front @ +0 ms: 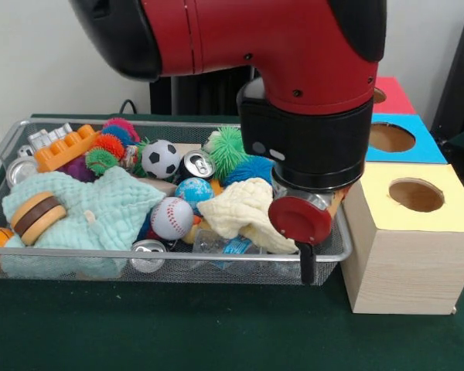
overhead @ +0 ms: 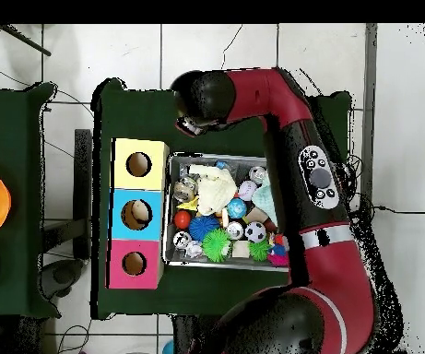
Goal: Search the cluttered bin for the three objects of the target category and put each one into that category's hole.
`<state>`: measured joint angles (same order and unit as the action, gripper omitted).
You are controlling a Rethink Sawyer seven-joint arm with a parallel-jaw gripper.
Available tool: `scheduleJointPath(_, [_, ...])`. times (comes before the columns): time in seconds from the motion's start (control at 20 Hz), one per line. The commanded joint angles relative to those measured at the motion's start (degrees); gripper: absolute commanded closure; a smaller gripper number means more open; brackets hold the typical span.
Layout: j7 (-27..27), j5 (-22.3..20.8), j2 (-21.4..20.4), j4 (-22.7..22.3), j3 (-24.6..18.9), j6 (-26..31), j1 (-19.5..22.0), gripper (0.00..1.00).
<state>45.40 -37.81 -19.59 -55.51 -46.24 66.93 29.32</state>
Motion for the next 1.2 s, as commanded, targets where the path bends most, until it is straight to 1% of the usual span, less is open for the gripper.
scheduleJointPath(0.05, [-18.0,-1.3,0.8,2.0,1.8,8.1,1.6,0.0])
scheduleJointPath(0.35, [-18.2,-1.0,-2.3,2.5,2.4,12.5,1.6,0.0])
scheduleJointPath(0.5, [-17.8,-1.0,-2.5,3.0,2.1,13.3,1.1,0.0])
scheduleJointPath(0.85, [-16.5,-1.2,-3.9,-0.9,2.3,11.4,2.6,0.0])
scheduleJointPath(1.1, [-15.9,-1.2,-4.1,-1.9,2.4,10.0,2.9,0.0])
scheduleJointPath(1.2, [-16.0,-1.4,-3.6,-2.1,2.4,8.8,3.2,0.0])
